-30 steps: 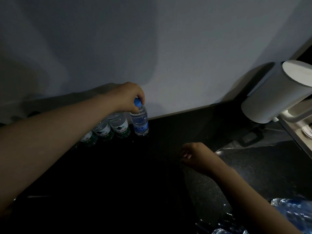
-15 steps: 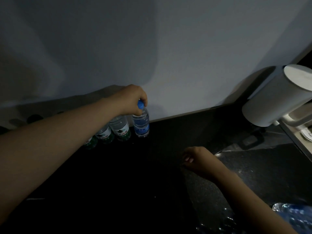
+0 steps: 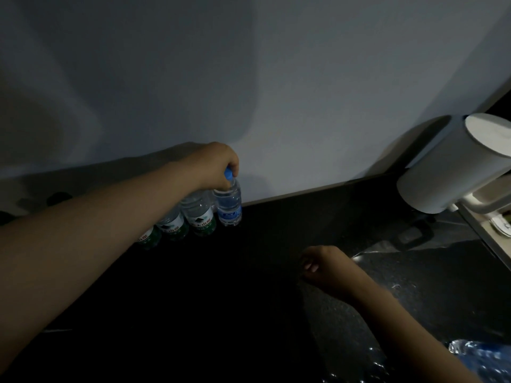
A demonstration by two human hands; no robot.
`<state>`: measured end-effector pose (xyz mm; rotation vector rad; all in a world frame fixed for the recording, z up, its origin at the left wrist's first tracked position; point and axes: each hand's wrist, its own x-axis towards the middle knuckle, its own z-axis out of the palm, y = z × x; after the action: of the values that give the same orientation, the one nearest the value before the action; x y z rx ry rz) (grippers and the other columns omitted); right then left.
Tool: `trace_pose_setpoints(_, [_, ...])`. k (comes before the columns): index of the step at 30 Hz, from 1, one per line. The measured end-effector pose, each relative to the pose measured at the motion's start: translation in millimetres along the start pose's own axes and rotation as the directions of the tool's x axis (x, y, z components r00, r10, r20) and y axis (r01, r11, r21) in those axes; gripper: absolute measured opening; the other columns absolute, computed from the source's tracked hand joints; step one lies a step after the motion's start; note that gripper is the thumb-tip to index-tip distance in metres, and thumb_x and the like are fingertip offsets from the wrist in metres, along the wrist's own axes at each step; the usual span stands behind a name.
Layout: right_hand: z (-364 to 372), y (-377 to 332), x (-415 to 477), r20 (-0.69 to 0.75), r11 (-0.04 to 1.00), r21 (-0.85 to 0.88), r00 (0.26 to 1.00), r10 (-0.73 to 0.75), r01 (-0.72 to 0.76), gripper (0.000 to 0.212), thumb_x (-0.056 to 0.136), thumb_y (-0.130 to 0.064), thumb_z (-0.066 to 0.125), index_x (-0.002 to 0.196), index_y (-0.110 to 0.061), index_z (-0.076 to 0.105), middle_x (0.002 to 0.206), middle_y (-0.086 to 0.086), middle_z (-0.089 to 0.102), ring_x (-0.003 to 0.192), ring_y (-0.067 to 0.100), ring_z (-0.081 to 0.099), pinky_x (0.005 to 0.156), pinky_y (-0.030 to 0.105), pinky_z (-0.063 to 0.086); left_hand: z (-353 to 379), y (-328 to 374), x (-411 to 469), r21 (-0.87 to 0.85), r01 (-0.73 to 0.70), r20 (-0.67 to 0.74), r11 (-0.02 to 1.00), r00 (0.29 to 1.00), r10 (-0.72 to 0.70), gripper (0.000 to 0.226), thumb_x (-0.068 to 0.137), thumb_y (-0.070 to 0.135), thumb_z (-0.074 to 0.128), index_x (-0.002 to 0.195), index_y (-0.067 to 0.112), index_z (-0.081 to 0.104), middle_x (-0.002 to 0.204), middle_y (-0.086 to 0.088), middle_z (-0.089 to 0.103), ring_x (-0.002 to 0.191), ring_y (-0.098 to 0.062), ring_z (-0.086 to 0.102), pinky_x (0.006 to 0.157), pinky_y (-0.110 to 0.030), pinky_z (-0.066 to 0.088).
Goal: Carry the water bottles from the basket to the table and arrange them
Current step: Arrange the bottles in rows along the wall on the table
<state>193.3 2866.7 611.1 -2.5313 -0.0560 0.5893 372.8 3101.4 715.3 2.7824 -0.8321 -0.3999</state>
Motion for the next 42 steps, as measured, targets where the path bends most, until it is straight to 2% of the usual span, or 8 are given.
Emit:
trace_pose_setpoints(5, [0.6, -5.2, -1.3, -0.017, 1.000, 0.001, 1.000, 0.015, -0.015, 0.018, 0.086, -0.018, 0.064, 0.103, -0.018, 0.065, 0.092, -0.008, 0.062, 0.081, 0.004, 0.059, 0.076, 0.019, 0.051, 0.3, -5.8, -5.2, 0.040, 0.019, -0.025, 0.999, 1.000, -0.018, 0.024, 0.083, 0.019, 0.065, 0.106, 0.026, 0.065, 0.118, 0.001, 0.059, 0.098, -0.019, 0.056, 0.077, -0.031, 0.042])
trace_pose_setpoints(9, [-1.2, -7.3, -4.7, -0.022, 1.000, 0.004, 1.000, 0.007, -0.007, 0.020, 0.086, -0.020, 0.065, 0.106, -0.019, 0.064, 0.097, -0.006, 0.063, 0.084, 0.004, 0.059, 0.076, 0.017, 0.050, -0.3, -5.8, -8.1, -0.017, 0.020, -0.036, 1.000, 0.999, -0.020, 0.023, 0.089, 0.018, 0.060, 0.112, 0.022, 0.064, 0.121, 0.001, 0.058, 0.092, -0.012, 0.047, 0.075, -0.025, 0.033])
trace_pose_setpoints(18, [-3.6, -4.7, -12.4, -0.048, 0.999, -0.015, 0.998, 0.043, -0.044, 0.016, 0.085, -0.020, 0.066, 0.101, -0.018, 0.065, 0.095, -0.005, 0.065, 0.084, 0.006, 0.061, 0.076, 0.022, 0.053, 0.2, -5.2, -7.9, -0.056, 0.023, -0.037, 0.998, 0.999, -0.025, 0.023, 0.090, 0.018, 0.061, 0.112, 0.020, 0.065, 0.120, -0.001, 0.060, 0.087, -0.010, 0.046, 0.068, -0.021, 0.032])
trace_pose_setpoints(22, [-3.1, -6.6, -14.4, -0.038, 0.999, -0.017, 0.999, 0.031, -0.031, 0.017, 0.086, -0.019, 0.064, 0.104, -0.019, 0.064, 0.095, -0.007, 0.064, 0.083, 0.003, 0.060, 0.075, 0.018, 0.051, 0.0, -6.4, -8.6, -0.025, 0.024, -0.014, 0.999, 1.000, -0.024, 0.022, 0.089, 0.016, 0.060, 0.111, 0.022, 0.063, 0.123, 0.000, 0.057, 0.093, -0.011, 0.046, 0.075, -0.025, 0.032])
trace_pose_setpoints(30, [-11.2, -15.1, -28.6, -0.041, 0.999, -0.010, 0.998, 0.051, -0.052, 0.020, 0.086, -0.021, 0.065, 0.106, -0.024, 0.063, 0.098, -0.009, 0.064, 0.086, 0.002, 0.060, 0.076, 0.018, 0.052, 4.0, 1.0, -18.1, 0.016, 0.007, -0.021, 1.000, 1.000, -0.007, 0.039, 0.087, 0.016, 0.059, 0.126, 0.018, 0.055, 0.132, -0.005, 0.049, 0.114, -0.024, 0.051, 0.082, -0.025, 0.031])
trace_pose_setpoints(35, [-20.8, -22.5, -62.2, -0.113, 0.994, -0.079, 0.992, 0.064, -0.073, 0.017, 0.085, -0.024, 0.065, 0.102, -0.025, 0.064, 0.098, -0.009, 0.064, 0.089, 0.004, 0.062, 0.078, 0.023, 0.054, 13.5, 18.8, -40.1, -0.023, -0.132, -0.149, 0.991, 0.981, 0.127, 0.037, 0.081, 0.010, 0.063, 0.119, 0.009, 0.061, 0.118, -0.013, 0.057, 0.111, -0.030, 0.052, 0.092, -0.034, 0.041])
trace_pose_setpoints(39, [-24.2, -29.2, -101.6, -0.164, 0.975, -0.183, 0.982, 0.092, -0.122, 0.021, 0.088, -0.028, 0.061, 0.108, -0.026, 0.062, 0.106, -0.009, 0.061, 0.093, 0.004, 0.058, 0.079, 0.020, 0.049, 31.6, 46.3, -74.3, -0.035, -0.220, -0.091, 0.975, 0.972, 0.216, 0.031, 0.080, 0.017, 0.065, 0.111, 0.014, 0.064, 0.112, -0.006, 0.059, 0.105, -0.023, 0.055, 0.092, -0.038, 0.046])
trace_pose_setpoints(42, [-27.3, -36.1, -136.1, -0.183, 0.965, -0.222, 0.978, 0.098, -0.138, 0.026, 0.090, -0.031, 0.057, 0.116, -0.031, 0.058, 0.112, -0.012, 0.058, 0.096, 0.000, 0.055, 0.077, 0.012, 0.043, 40.5, 70.7, -101.3, -0.061, -0.260, -0.003, 0.964, 0.966, 0.260, 0.034, 0.083, 0.020, 0.064, 0.117, 0.018, 0.061, 0.116, -0.001, 0.057, 0.106, -0.018, 0.055, 0.092, -0.036, 0.047])
